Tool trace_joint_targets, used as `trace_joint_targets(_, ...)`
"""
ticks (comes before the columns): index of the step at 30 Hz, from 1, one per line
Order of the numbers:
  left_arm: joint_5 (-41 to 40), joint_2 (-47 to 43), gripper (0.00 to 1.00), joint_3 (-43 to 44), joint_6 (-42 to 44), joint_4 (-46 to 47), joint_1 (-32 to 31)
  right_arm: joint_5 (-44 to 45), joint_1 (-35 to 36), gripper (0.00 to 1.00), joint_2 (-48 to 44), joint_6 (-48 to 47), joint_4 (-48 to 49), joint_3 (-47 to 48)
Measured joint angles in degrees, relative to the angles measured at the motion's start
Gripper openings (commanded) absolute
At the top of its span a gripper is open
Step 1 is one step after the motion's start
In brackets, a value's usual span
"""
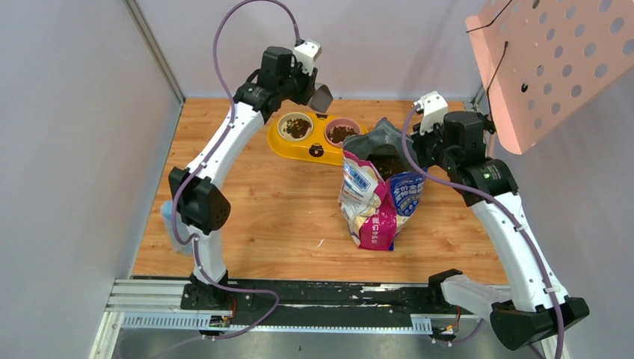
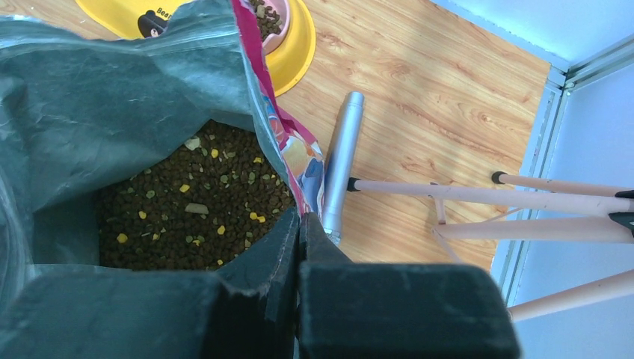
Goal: Serve the pet food
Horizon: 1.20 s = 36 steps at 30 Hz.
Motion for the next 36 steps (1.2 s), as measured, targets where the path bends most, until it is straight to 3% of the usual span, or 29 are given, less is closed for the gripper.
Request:
trace_joint_targets(18,0.76,-11.08,0.0,-7.76,0.94,-5.62,1.44,0.63,-0.02,0.0,2.51,3.32,-0.33,1.9)
trace_joint_targets(29,5.42,-22.84,0.0,-16.94,-0.59,-13.53,7.04,0.22,-0.02,0.0,5.31,5.27,1.73,2.93)
trace_joint_targets(36,11.32,-26.97,0.0,-20.2,-0.22,-18.78,7.39,-0.68,-0.02,0.0,5.38,6.62,2.34,2.91)
